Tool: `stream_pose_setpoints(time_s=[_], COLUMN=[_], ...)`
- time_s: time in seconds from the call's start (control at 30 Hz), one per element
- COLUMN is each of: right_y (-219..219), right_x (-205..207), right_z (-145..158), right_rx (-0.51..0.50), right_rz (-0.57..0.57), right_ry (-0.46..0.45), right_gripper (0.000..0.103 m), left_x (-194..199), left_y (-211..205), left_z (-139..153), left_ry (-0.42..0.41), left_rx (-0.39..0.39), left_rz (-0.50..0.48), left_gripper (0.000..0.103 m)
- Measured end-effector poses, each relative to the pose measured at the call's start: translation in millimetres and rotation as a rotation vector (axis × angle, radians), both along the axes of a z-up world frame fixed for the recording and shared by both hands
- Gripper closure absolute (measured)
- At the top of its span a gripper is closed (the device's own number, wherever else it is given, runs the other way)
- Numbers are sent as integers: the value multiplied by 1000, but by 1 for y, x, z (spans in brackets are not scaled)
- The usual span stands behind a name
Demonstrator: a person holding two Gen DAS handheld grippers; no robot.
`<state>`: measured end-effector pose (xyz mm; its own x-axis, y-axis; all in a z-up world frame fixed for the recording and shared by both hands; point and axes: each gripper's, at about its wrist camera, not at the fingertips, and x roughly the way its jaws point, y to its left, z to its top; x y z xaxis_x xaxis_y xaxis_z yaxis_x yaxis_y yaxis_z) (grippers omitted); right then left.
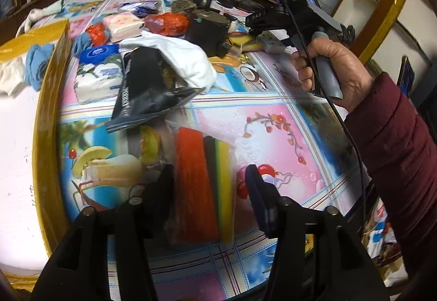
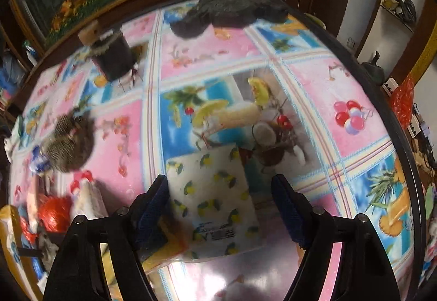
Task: Organize soft objects
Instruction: 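Grasp the lemon-print tissue pack with the right tool, then carry the tissue pack toward the box with the right tool while the left carries the sponge bag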
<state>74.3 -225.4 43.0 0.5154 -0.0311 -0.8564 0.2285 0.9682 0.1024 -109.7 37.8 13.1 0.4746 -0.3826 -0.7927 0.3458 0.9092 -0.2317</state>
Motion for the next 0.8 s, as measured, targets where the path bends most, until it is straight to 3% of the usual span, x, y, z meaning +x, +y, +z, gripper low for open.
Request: stream_pose_setpoints(time_s=[0.03, 0.07, 0.13, 0.23, 0.47, 0.8], right_y=[4, 7, 6, -3, -19, 0], right_x=[-1, -3, -13, -35, -101, -180], right_z=[-2, -3, -3, -2, 21, 49], right_rx=[-36, -66, -44, 7, 21, 27], right_rz=[11, 17, 17, -13, -32, 76], right_ry=[3, -1, -20, -51, -168, -303], right_gripper=[35, 46, 49, 49, 49, 49], left_x=[-3, -7, -13, -15, -25, -50], left_y=[-6, -12, -19, -14, -12, -7], left_z=[0, -1, -2, 0, 12, 36], left_ry=[-24, -55, -95, -74, -76, -113], left_rx=[44, 98, 154, 100, 27, -54], left_rz=[-8, -14, -22, -15, -6, 9], left_gripper=[51, 64, 70, 72, 72, 72])
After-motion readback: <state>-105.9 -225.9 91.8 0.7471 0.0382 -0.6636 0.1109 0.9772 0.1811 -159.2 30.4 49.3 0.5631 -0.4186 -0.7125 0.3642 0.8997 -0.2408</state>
